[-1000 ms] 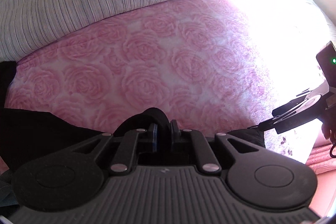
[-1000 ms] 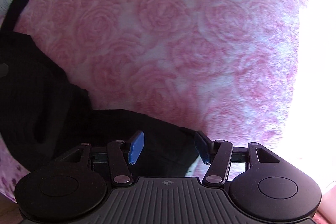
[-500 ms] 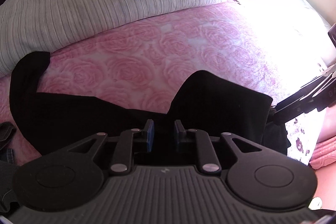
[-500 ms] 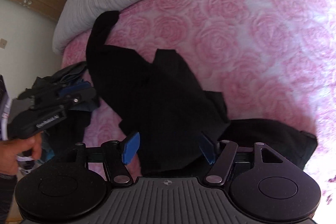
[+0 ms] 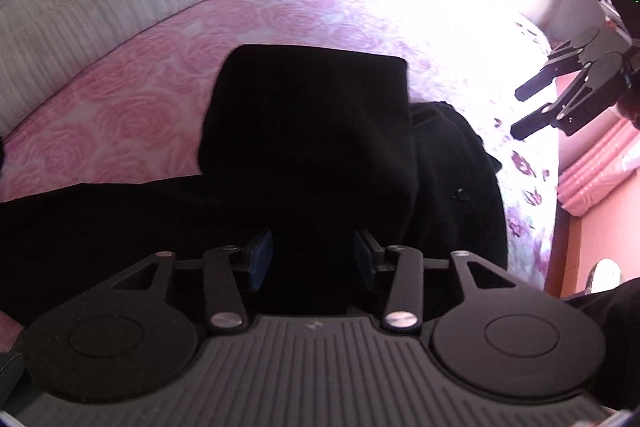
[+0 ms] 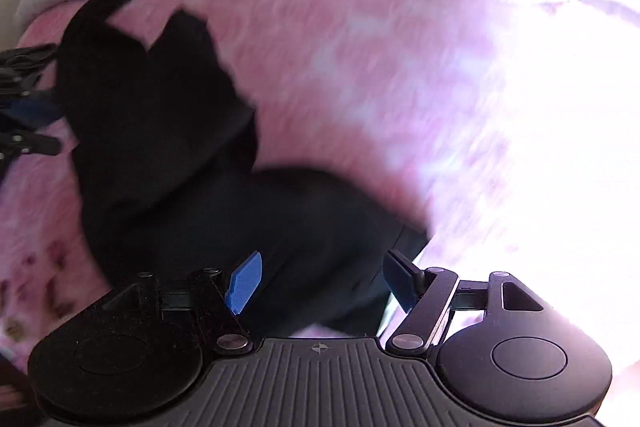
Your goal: Fold clothes
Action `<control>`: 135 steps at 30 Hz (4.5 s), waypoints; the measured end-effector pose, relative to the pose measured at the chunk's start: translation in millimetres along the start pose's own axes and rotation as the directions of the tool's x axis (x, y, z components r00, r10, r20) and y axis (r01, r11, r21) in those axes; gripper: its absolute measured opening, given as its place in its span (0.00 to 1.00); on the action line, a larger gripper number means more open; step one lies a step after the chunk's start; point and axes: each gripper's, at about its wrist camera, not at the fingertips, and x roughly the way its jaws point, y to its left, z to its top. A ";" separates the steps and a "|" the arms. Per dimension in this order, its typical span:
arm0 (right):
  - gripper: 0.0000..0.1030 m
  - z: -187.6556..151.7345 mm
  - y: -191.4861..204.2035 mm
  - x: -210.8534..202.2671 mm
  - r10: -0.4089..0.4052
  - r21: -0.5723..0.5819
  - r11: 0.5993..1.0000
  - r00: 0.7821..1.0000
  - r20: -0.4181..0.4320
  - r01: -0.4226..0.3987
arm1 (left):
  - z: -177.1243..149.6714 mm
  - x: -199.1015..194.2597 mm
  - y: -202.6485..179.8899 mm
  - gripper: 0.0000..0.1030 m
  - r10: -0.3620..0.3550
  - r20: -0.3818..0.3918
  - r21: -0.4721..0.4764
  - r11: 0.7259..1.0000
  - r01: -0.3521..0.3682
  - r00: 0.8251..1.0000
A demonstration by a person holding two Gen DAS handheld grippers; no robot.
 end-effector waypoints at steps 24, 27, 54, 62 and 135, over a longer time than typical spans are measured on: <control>0.74 -111.8 104.1 73.7 -0.058 -0.620 0.729 0.929 0.366 0.290 | 122.6 69.8 90.3 0.01 0.244 0.057 -0.063 0.969 -0.241 0.968; 0.76 -86.1 105.1 95.5 -0.083 -0.624 0.708 0.916 0.392 0.332 | 123.1 69.9 88.0 0.01 0.248 0.049 -0.027 0.969 -0.247 0.967; 0.00 132.6 -271.8 54.0 -0.001 -0.115 0.993 0.973 0.229 0.029 | 161.9 162.5 25.3 0.47 0.233 0.000 0.046 0.972 -0.232 0.973; 0.00 143.8 -336.7 107.6 0.105 -0.001 0.994 0.987 0.120 -0.106 | 180.4 208.5 -12.1 0.47 0.220 -0.085 0.095 0.973 -0.212 0.972; 0.59 6.7 -199.1 116.0 0.293 -0.208 0.932 0.955 -0.044 -0.296 | -23.4 140.2 -90.1 0.53 0.527 -0.100 0.497 0.761 -0.417 0.844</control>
